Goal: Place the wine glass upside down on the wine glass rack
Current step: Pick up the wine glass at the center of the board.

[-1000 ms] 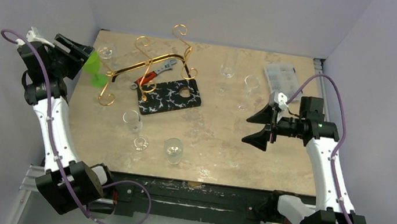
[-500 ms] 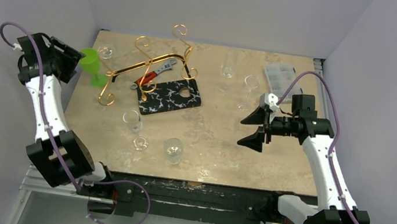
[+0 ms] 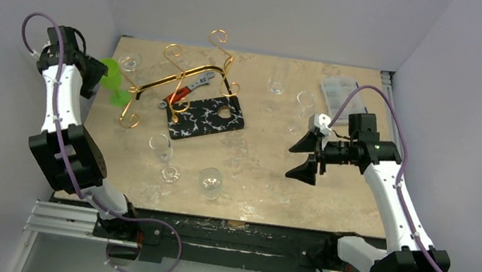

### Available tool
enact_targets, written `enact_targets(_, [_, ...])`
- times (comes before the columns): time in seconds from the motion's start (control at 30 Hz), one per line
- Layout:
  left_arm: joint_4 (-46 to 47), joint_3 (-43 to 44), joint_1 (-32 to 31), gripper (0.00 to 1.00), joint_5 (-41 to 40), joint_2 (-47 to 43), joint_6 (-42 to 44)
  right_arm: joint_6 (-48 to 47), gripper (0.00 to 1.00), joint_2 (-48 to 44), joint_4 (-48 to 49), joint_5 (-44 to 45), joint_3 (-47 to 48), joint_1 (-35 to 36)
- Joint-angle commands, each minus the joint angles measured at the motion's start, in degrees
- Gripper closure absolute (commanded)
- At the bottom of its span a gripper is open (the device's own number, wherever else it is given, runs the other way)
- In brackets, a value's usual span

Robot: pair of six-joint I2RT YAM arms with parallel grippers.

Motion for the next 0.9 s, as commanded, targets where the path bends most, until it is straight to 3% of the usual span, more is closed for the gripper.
enact_targets(0.0, [-2.8,3.6,-0.5,0.41,-5.9,2.5,-2.6,-0.8,0.20,0.9,-0.5,0.6,2.4,0.2])
enact_targets(0.5, [-3.0,10.0,-1.4,0.44,-4.5,9.5,-3.4,-1.3,0.20,1.6,-0.9,1.9,2.2,0.2])
enact_targets(0.67, [-3.3,12.5,-1.6,0.51,-3.8,13.3,-3.7,-1.1,0.20,1.5,-0.6,2.1,1.9,0.2])
enact_targets(0.87, [-3.0,12.8,-1.9,0.66,-4.0,15.0,-3.0,-1.1,0.20,1.7,-0.4,2.5,1.7,0.1])
